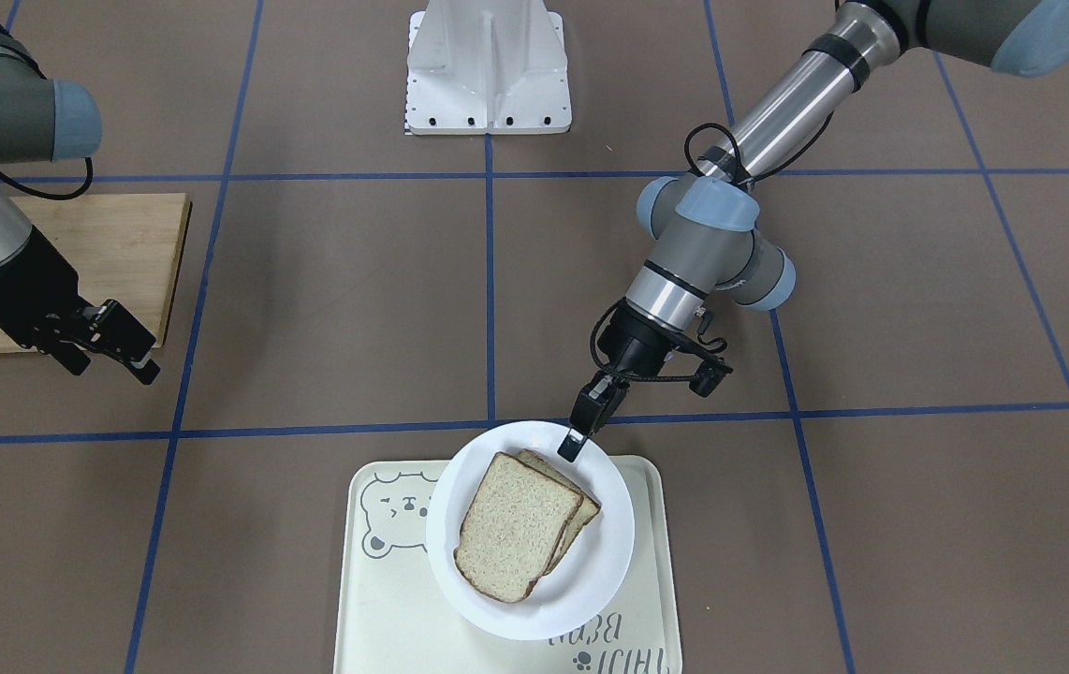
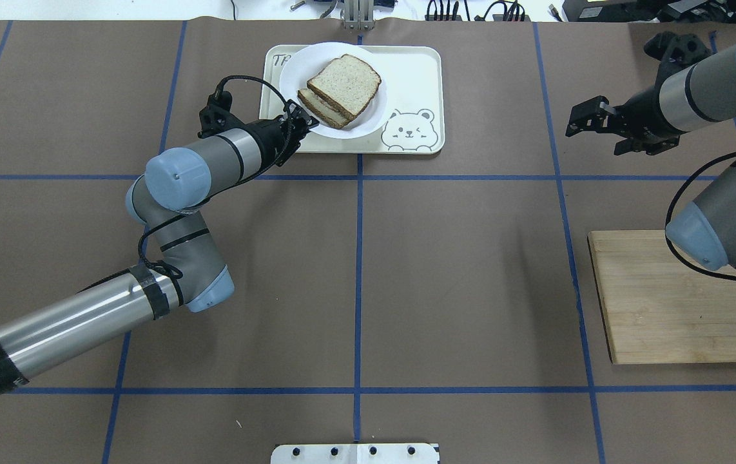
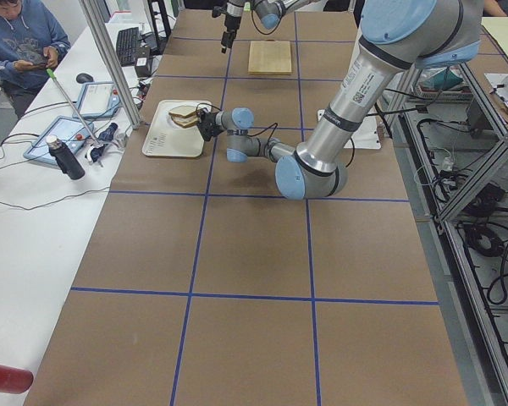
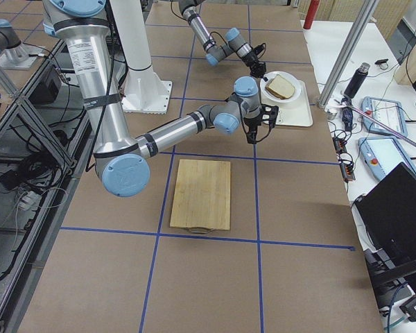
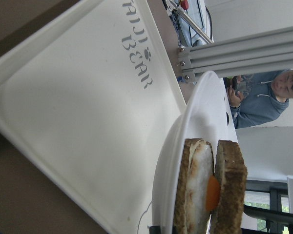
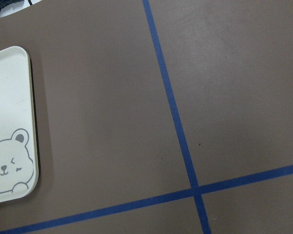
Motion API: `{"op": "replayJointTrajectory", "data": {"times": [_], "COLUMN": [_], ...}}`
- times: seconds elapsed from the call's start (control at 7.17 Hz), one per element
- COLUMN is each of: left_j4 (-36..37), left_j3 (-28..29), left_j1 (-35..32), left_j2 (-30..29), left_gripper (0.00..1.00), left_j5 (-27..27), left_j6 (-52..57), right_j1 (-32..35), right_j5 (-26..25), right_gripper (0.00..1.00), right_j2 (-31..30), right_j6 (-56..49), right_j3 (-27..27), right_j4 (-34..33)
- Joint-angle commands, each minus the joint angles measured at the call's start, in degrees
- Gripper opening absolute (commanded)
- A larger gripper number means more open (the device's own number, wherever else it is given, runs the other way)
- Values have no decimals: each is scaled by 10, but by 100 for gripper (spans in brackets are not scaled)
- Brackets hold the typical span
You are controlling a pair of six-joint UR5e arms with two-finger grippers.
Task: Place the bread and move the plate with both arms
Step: 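Slide the plate with the left gripper onto the bear-printed tray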
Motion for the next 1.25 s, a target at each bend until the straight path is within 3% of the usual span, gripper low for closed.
{"op": "replayJointTrajectory", "data": {"times": [0.0,0.14,0.28,0.42,0.7,0.84,1.12], "left_j4": [16,15,15,15,15,15,10], "left_j3": [49,61,63,63,54,19,-103], "left_j1": [0,0,0,1,-1,-3,-3], "left_j2": [-40,-43,-43,-43,-41,-23,68], "left_gripper": [0,0,19,44,65,69,69], "left_j5": [5,5,5,5,4,1,-16], "left_j6": [-2,-2,-2,-2,-1,2,4], "right_j1": [0,0,0,-1,-3,-3,-3], "right_j5": [0,0,2,2,2,2,-1], "right_gripper": [100,100,100,100,100,100,100], "right_j2": [-3,-3,-2,-1,0,3,5], "right_j6": [0,0,0,0,0,0,0], "right_j3": [1,-1,0,0,0,-1,-4], "right_j4": [2,1,1,1,1,-1,-4]}}
